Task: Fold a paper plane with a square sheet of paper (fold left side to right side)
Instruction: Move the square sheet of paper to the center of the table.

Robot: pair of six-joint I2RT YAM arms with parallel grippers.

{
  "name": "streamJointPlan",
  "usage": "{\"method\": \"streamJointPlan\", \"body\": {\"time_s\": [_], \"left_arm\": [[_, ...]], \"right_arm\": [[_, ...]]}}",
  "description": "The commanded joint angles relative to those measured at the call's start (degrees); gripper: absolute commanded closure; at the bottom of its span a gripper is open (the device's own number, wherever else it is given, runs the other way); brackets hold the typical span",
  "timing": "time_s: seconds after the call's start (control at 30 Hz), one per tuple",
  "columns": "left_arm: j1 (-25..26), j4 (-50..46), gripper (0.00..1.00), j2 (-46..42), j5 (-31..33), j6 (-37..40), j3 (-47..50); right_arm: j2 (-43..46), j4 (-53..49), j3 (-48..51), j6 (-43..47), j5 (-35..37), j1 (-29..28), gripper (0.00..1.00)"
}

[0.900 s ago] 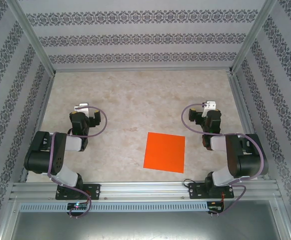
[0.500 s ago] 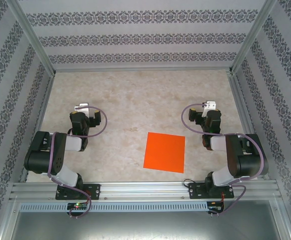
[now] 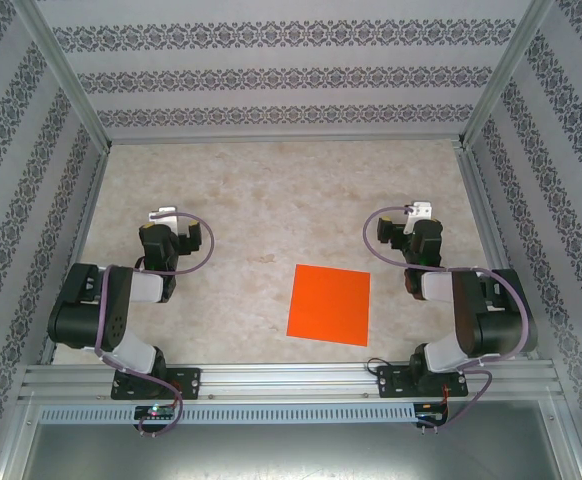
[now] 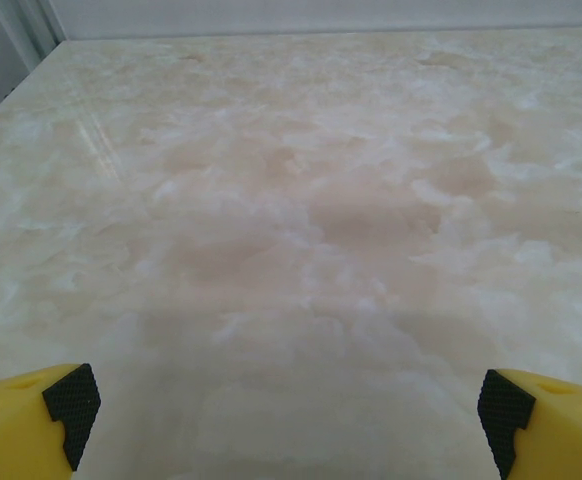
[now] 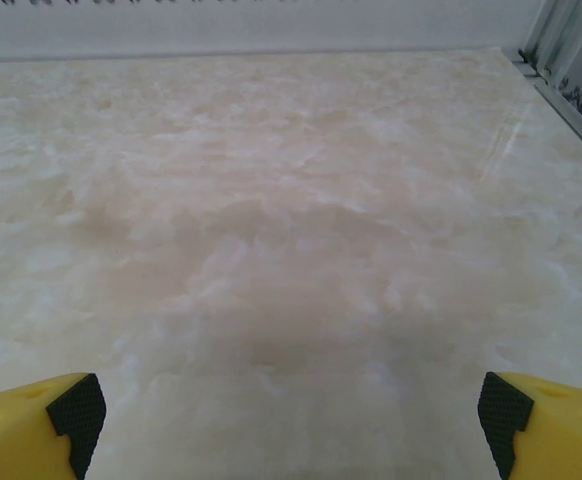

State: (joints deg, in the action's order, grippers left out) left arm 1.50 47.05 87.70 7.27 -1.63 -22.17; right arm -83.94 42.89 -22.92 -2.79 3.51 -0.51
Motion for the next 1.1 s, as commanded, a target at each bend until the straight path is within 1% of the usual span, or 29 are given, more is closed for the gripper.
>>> {"method": "streamJointPlan", "body": {"time_s": [0.0,0.1,0.13,0.23,0.3,0.33,0.43,0.47,0.53,0.6,0.7,0.8,0.97,1.07], "left_arm": [[-0.31,-6.17,0.00,-7.34,2.84,-1.91,-0.68],[-0.27,-15.32,0.00,-16.54,2.78,-4.42,-1.03],[-0.27,-21.18,0.00,-19.88,1.77,-6.26,-2.03],[-0.31,-39.97,0.00,-25.72,-2.63,-13.96,-8.49],[-0.31,-46.11,0.00,-26.66,-6.80,-20.01,-11.48],[-0.27,-47.42,0.00,-26.70,-10.89,-22.02,-12.35],[0.39,-49.81,0.00,-25.17,-23.85,-27.32,-14.04],[1.58,-50.30,0.00,-24.63,-26.67,-28.15,-14.31],[5.13,-50.82,0.00,-24.08,-28.40,-29.40,-13.98],[9.21,-50.20,0.00,-23.46,-28.30,-30.44,-12.98],[13.87,-48.35,0.00,-21.78,-26.87,-31.63,-11.95],[15.34,-47.23,0.00,-20.01,-25.04,-31.83,-11.66],[15.38,-45.94,0.00,-19.50,-23.70,-33.05,-11.40],[15.43,-46.98,0.00,-19.84,-22.88,-32.87,-11.50]], "right_arm": [[8.39,-12.39,-5.12,-1.31,1.63,-0.10,0.02],[15.10,-25.11,-8.92,-4.10,2.06,-0.19,0.02],[16.83,-30.21,-10.68,-5.31,2.14,-0.34,0.02],[19.96,-45.45,-16.11,-9.66,2.46,-1.84,0.02],[21.23,-53.71,-18.87,-12.43,2.29,-3.95,0.02],[21.84,-57.41,-19.98,-13.87,2.04,-5.64,0.02],[22.92,-65.13,-21.41,-17.61,0.99,-12.60,0.02],[22.86,-67.83,-21.75,-19.08,1.62,-15.90,0.02],[21.94,-71.43,-21.90,-21.07,2.63,-22.83,0.02],[19.64,-74.12,-22.30,-23.30,3.30,-29.52,0.02],[15.40,-76.60,-23.78,-25.91,3.17,-36.48,0.02],[11.09,-77.24,-24.40,-27.79,3.71,-42.24,0.02],[5.10,-75.42,-23.29,-30.79,2.36,-47.12,0.04],[1.42,-74.16,-23.41,-31.39,1.44,-48.27,0.05]]}}
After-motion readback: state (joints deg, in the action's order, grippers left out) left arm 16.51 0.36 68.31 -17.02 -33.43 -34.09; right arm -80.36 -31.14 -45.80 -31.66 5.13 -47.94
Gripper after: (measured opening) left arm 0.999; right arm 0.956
